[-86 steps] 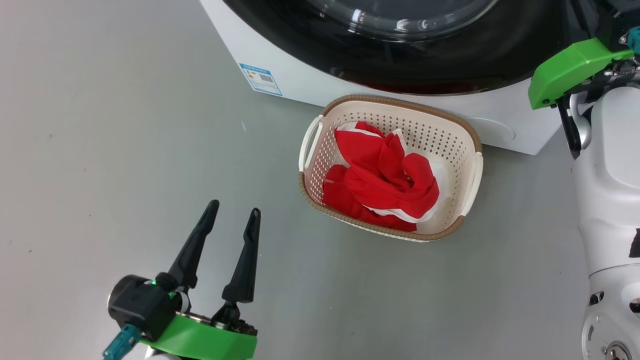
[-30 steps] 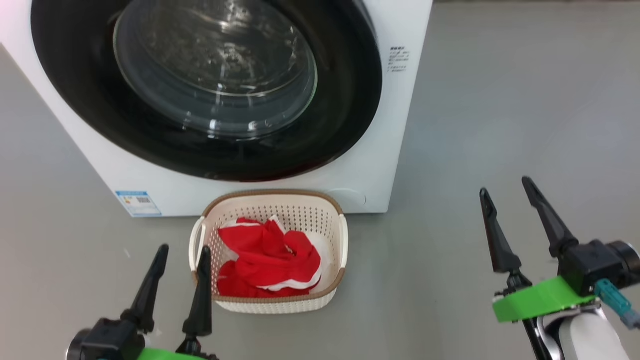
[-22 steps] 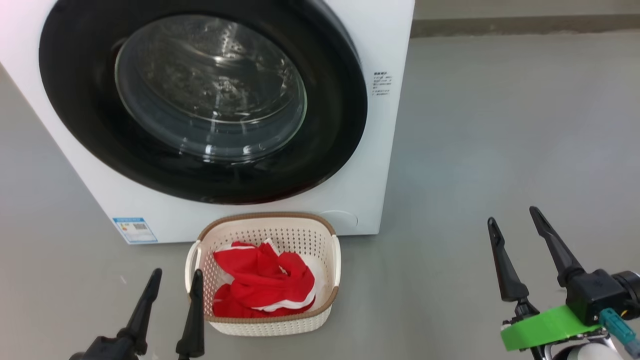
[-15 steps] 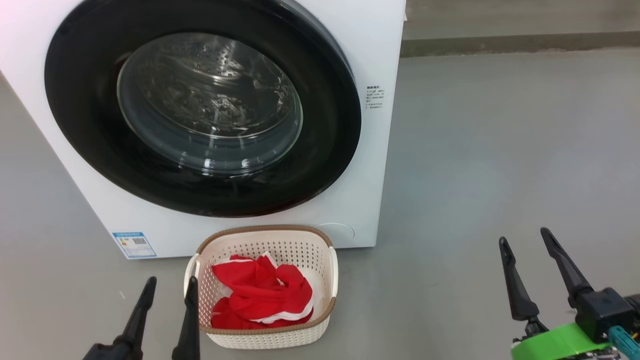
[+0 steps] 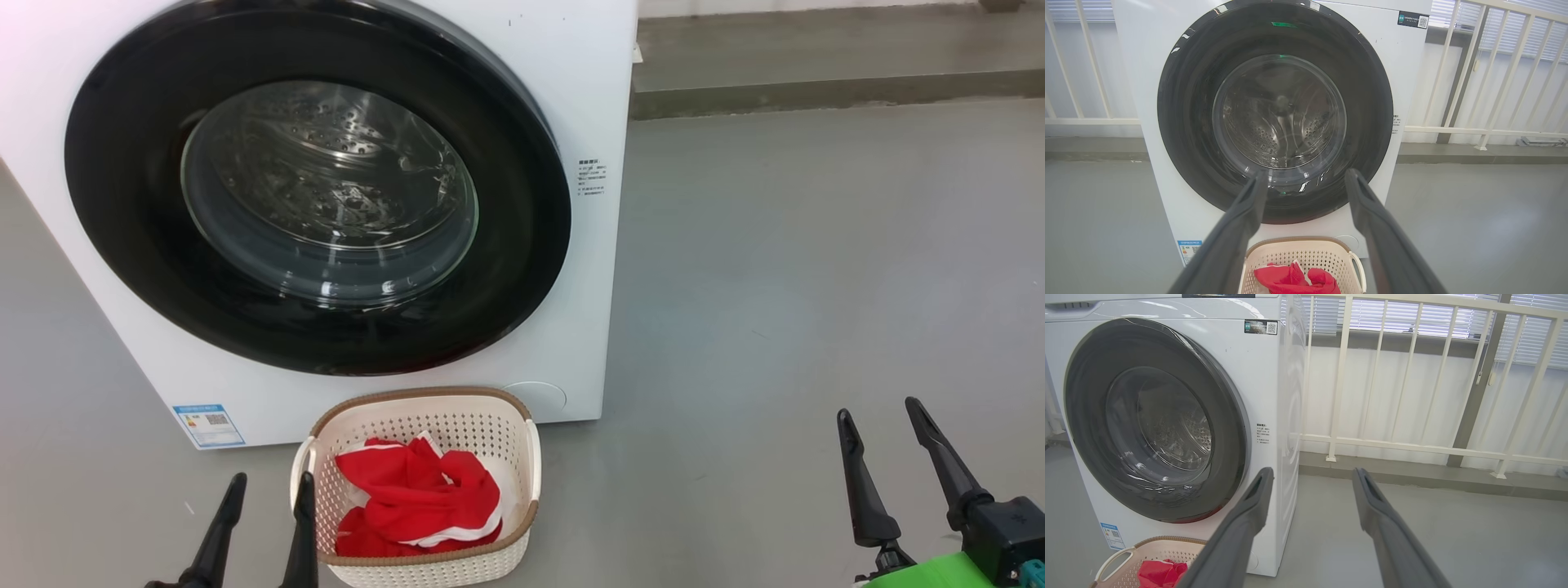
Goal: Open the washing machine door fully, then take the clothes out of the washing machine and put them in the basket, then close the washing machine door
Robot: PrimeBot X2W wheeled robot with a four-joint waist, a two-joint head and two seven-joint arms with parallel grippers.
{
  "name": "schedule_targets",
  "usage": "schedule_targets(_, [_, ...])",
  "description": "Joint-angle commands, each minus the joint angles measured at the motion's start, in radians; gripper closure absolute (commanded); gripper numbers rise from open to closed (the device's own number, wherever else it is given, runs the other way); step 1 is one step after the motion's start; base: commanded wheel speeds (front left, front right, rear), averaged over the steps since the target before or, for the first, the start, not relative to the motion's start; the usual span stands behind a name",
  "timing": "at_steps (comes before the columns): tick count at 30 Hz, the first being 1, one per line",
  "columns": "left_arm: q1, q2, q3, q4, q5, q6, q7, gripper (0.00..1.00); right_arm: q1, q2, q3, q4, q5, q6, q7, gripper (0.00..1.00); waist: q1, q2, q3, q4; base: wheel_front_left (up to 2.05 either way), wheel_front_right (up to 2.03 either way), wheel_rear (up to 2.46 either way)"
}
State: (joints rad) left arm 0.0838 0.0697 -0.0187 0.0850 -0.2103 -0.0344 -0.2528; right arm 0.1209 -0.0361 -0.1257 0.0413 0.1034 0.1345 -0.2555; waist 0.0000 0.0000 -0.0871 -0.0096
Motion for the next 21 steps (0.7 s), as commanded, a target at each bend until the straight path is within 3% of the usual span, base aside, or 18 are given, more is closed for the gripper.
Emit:
schedule_targets(1, [-0.019,0.004,0.037,-0.03,0.009,0.004,-0.009,0.0,-0.026,-0.014,0.017,-0.031,-0.005,-0.004,-0.006,0.0,0.0,0.0,0.001,-0.002,0.0,0.0,0.0])
schedule_targets(9, [-0.022,0.004,0.028,-0.022,0.018,-0.007,-0.009,0.0,-0.023,-0.014,0.022,-0.035,-0.008,-0.004,-0.006,0.0,0.0,0.0,0.004,0.0,0.0,0.0,0.0])
schedule_targets(10, [0.0,-0.003,-0.004,0.002,0.014,-0.005,0.0,1.0,0.0,0.0,0.002,-0.005,0.0,0.0,0.0,1.0,0.0,0.0,0.004,0.0,0.0,0.0,0.0])
schedule_targets(21, [0.001,-0.017,0.002,0.065,-0.065,-0.01,0.031,1.0,-0.002,0.013,0.007,0.06,0.086,0.0,0.024,1.0,0.0022,0.0,0.007,0.0,0.0,0.0,0.0])
